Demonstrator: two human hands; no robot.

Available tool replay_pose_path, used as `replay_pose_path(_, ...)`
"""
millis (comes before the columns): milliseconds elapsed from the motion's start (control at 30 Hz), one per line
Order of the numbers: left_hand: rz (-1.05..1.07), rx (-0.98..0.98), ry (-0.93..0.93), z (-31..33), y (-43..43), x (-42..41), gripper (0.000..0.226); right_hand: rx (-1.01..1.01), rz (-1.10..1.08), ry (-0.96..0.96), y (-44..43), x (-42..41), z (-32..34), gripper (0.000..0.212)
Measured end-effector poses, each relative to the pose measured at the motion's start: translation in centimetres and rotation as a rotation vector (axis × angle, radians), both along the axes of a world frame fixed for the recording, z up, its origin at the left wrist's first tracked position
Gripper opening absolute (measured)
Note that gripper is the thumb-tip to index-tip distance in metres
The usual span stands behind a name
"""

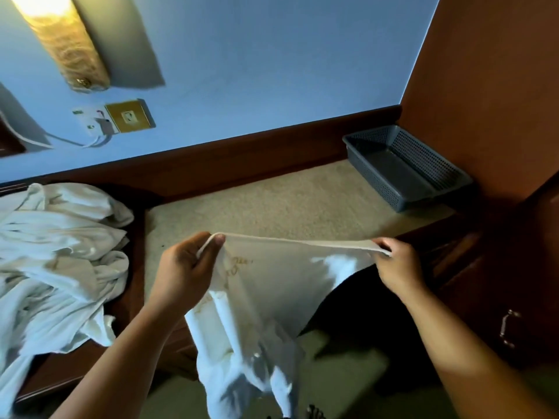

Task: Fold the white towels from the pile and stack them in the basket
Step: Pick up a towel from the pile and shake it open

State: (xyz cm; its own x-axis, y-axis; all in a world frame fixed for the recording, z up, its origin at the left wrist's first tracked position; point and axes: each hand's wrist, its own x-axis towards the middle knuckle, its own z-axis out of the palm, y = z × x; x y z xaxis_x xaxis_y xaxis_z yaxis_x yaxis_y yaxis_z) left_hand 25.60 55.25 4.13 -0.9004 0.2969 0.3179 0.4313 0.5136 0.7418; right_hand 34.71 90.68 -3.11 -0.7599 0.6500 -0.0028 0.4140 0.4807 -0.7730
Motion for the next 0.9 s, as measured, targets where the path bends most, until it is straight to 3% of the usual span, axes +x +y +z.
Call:
replay_pose_path(100, 0.110, -0.159, -0.010, -1.0, -0.5, -0.3, 0.043, -0.139, -0.052, 0.231, -1.6, -1.9, 4.0, 0.015)
replay_pose_path(233, 0.034, -0.395, 0.004, -2.0, 1.3, 0.4, 0.025, -0.103, 0.235, 0.365, -5.5, -2.7, 9.4, 0.025)
replay_pose_path(267, -0.039, -0.376, -0.014, -2.1, 2.1, 1.0, 0.020, -0.091, 0.322, 0.391, -6.5, -2.8, 10.3, 0.023)
replay_pose_path(367, -0.266, -0.122, -0.102, -2.5, 4.5, 2.9, 0.065, -0.020, 0.522, 0.454, -9.0, -2.9, 11.9, 0.015)
replay_pose_path(433, -0.221, -0.009, -0.099, -2.1, 5.7, 3.8, 0.074, -0.005, 0.611, 0.465, -9.9, -2.8, 12.0, 0.015)
replay_pose_path(533, -0.109, 0.066, -0.025, -1.2, 6.4, 3.9, 0.040, -0.058, 0.669, 0.483, -10.2, -2.0, 12.0, 0.019)
replay_pose_path(667, -0.202, 0.095, -0.058, 0.2, 7.0, 3.4, 0.014, -0.182, 0.581, 0.483, -9.8, -1.3, 12.3, 0.021)
replay_pose_path(900, -0.168, 0.218, -0.050, 4.5, 9.4, 3.9, 0.024, -0.344, 0.442, 0.376, -9.3, -1.1, 10.8, 0.011)
